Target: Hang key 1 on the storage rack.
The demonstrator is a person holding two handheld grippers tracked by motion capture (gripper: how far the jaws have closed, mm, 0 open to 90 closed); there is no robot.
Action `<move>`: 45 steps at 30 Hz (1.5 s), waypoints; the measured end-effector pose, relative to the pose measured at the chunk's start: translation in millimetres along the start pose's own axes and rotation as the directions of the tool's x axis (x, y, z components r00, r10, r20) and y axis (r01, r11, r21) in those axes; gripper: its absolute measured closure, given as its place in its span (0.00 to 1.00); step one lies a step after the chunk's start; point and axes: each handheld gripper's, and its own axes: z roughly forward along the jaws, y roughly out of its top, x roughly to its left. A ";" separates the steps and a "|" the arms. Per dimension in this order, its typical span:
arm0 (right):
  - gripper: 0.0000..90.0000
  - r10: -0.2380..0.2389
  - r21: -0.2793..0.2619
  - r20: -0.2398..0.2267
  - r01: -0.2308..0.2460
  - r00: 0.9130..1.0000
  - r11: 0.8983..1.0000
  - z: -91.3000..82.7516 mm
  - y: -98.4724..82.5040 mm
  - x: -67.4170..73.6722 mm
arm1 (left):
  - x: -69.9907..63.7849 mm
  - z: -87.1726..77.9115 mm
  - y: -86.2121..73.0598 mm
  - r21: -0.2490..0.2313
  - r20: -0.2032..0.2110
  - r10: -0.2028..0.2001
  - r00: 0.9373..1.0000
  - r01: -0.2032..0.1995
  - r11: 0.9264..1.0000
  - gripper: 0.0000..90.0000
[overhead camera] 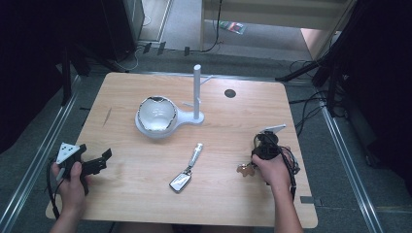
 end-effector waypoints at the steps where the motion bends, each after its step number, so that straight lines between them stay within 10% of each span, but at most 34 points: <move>1: 0.81 -0.010 -0.030 -0.005 0.010 1.000 0.999 -2.1 -2.0 -0.8 | -0.1 0.0 0.0 0.000 0.000 0.000 1.000 0.000 1.000 0.00; 11: 0.81 -0.101 -0.243 0.006 0.099 0.995 0.965 -25.3 -10.8 11.0 | -0.3 0.4 0.2 0.003 0.002 0.002 1.000 -0.002 1.000 0.00; 22: 0.81 -0.126 -0.460 -0.001 0.112 0.992 0.881 -49.8 -11.4 31.7 | -1.4 1.7 0.9 0.010 0.000 0.015 1.000 -0.015 1.000 0.00; 25: 0.81 -0.144 -0.524 -0.002 0.121 0.990 0.843 -58.3 -9.9 36.8 | -1.0 1.1 0.4 0.001 0.002 0.008 1.000 -0.008 1.000 0.00; 31: 0.81 -0.182 -0.579 0.044 0.173 0.982 0.797 -67.4 -4.6 47.9 | -1.2 1.2 0.6 0.007 -0.001 0.011 1.000 -0.011 1.000 0.00; 41: 0.80 -0.211 -0.615 0.079 0.214 0.974 0.759 -70.7 6.2 63.4 | -0.3 0.1 0.0 -0.005 0.002 -0.002 1.000 0.002 1.000 0.00; 45: 0.80 -0.244 -0.625 0.158 0.288 0.957 0.726 -67.6 9.6 71.4 | 0.0 0.1 0.0 -0.006 0.001 0.000 1.000 0.000 1.000 0.00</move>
